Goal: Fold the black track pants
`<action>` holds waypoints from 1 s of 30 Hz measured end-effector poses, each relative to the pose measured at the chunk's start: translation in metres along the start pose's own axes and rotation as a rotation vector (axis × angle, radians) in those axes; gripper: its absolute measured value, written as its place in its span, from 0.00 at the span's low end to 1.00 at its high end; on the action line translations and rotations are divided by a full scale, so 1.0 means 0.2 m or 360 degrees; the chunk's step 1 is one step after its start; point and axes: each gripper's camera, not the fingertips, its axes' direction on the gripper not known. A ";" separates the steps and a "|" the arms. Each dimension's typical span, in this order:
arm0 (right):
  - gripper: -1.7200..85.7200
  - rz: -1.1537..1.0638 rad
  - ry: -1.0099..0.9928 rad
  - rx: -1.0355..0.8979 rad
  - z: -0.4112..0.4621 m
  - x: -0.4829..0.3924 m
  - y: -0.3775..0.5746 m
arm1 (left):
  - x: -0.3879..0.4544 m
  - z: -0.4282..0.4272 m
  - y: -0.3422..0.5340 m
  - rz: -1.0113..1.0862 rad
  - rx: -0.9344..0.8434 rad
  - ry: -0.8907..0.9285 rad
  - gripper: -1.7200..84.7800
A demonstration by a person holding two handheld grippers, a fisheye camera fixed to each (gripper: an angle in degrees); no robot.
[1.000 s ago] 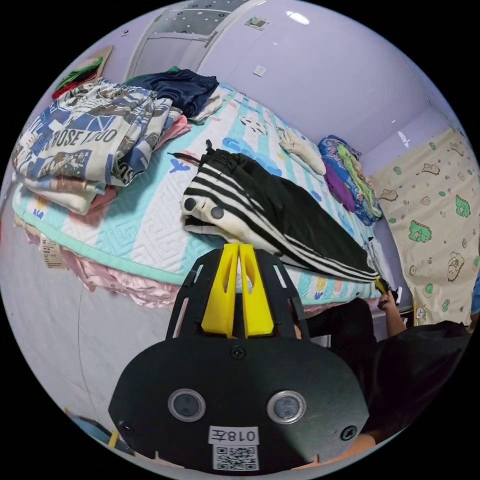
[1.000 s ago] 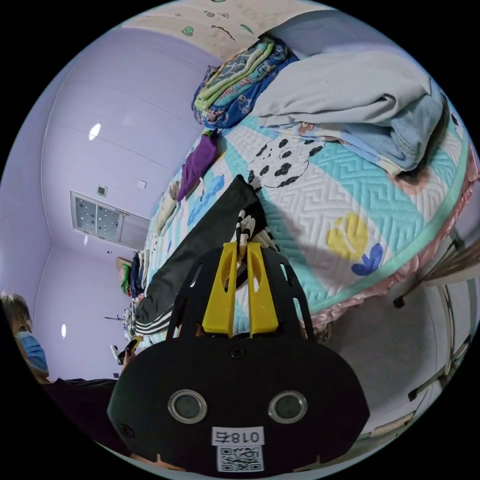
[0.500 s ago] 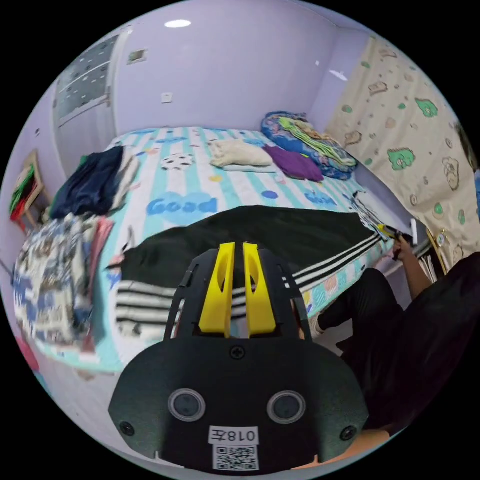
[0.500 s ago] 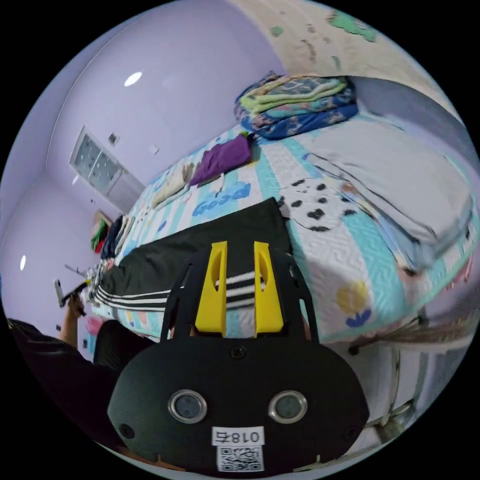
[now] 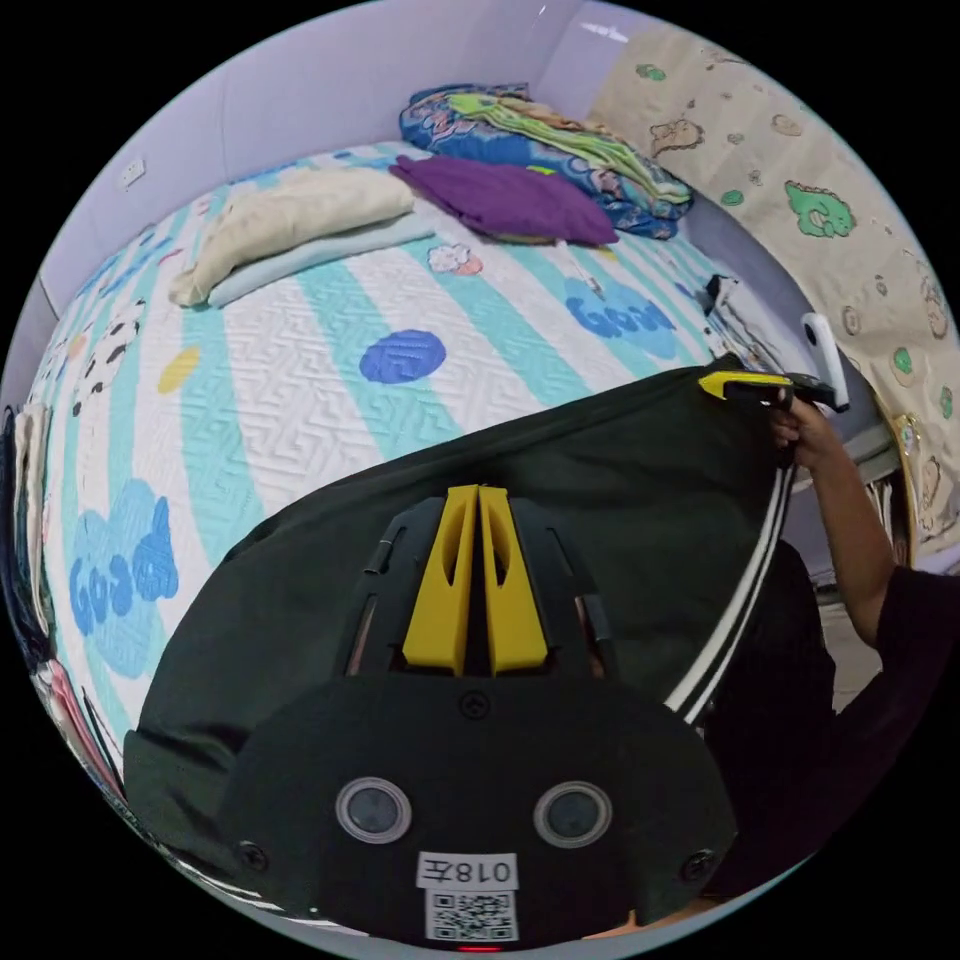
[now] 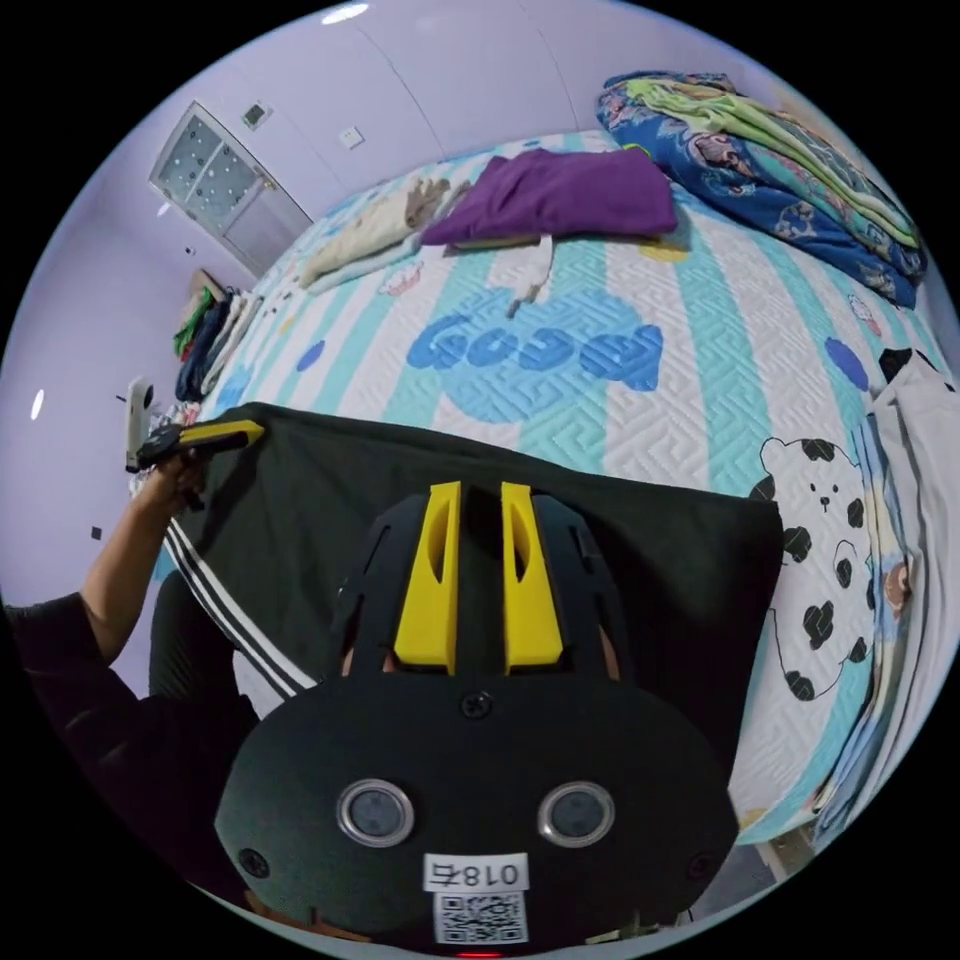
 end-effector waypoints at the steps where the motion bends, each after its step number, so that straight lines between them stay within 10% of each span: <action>1: 0.08 0.0023 0.0004 0.0038 -0.01 0.03 -0.02 | -0.01 0.00 -0.02 -0.0017 0.0006 0.0005 0.01; 18: 0.13 0.0540 -0.0268 0.0813 -0.64 0.55 0.76 | 0.32 -0.45 0.08 0.0061 0.0407 0.0342 0.05; 30: 0.15 0.1036 -0.0838 0.0936 -0.23 0.90 1.30 | 0.81 -0.26 0.15 0.0108 0.0165 0.0362 0.02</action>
